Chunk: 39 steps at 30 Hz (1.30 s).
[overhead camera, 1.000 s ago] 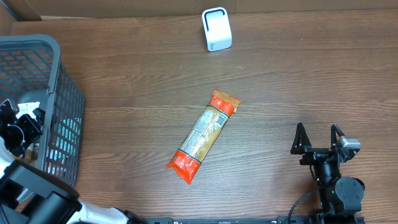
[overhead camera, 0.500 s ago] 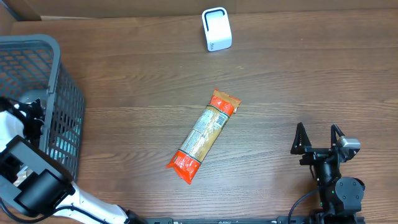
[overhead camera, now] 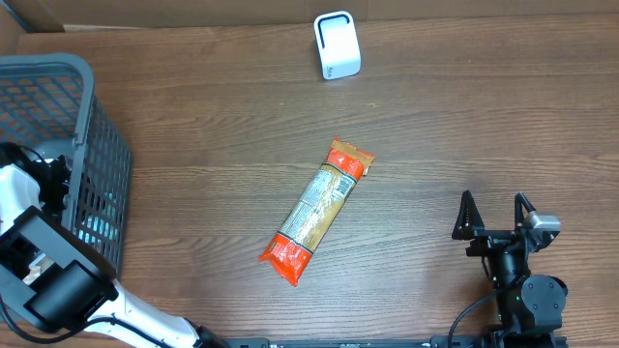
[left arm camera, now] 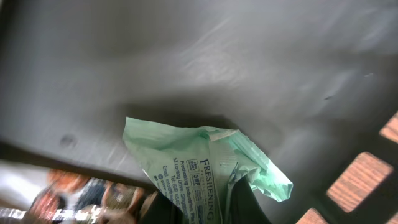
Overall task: Scan the item barcode
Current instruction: 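Reach the left gripper into the basket and grasp the mint-green packet, then place the mint-green packet left of the spaghetti pack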
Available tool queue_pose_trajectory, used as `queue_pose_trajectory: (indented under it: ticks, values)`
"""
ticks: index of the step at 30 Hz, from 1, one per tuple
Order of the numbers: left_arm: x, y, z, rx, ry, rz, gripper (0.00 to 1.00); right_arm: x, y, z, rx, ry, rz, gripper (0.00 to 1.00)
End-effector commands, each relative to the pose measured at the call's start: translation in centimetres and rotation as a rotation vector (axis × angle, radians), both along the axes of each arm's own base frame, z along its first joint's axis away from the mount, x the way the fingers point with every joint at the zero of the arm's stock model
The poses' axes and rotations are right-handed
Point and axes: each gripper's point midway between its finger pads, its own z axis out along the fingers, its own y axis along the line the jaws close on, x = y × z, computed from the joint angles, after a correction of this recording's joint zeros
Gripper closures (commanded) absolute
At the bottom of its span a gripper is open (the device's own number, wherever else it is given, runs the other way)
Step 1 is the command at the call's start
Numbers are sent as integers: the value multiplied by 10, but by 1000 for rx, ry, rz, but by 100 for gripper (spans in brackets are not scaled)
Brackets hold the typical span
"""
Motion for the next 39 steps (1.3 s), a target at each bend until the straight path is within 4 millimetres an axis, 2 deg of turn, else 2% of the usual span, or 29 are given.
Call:
queue_pose_trajectory:
  ticks: [1,8,12,15,20,22,25,29,32,36,39]
  values:
    - [-12,15,-6,46,121,63,96,0,-2,-2,-2,-4,-10,0]
    - [19,39,90,114,21,147,96,0,-2,-2,-2,-4,-10,0]
    - [31,38,152,175,-56,141,96,0,-2,-2,-2,-4,-10,0]
    - [40,30,197,207,-151,129,96,0,-2,-2,-2,-4,-10,0]
    - [50,-9,277,238,-364,62,96,0,-2,-2,-2,-4,-10,0]
    - [52,-36,309,231,-461,11,96,0,-2,-2,-2,-4,-10,0]
    - [49,-79,345,245,-565,-111,96,0,-2,-2,-2,-4,-10,0]
    - [46,-144,368,215,-638,-284,96,0,-2,-2,-2,-4,-10,0]
    - [49,-191,369,187,-643,-446,96,0,-2,-2,-2,-4,-10,0]
    - [54,-250,350,103,-589,-623,96,0,-2,-2,-2,-4,-10,0]
    - [58,-289,320,36,-506,-740,96,0,-2,-2,-2,-4,-10,0]
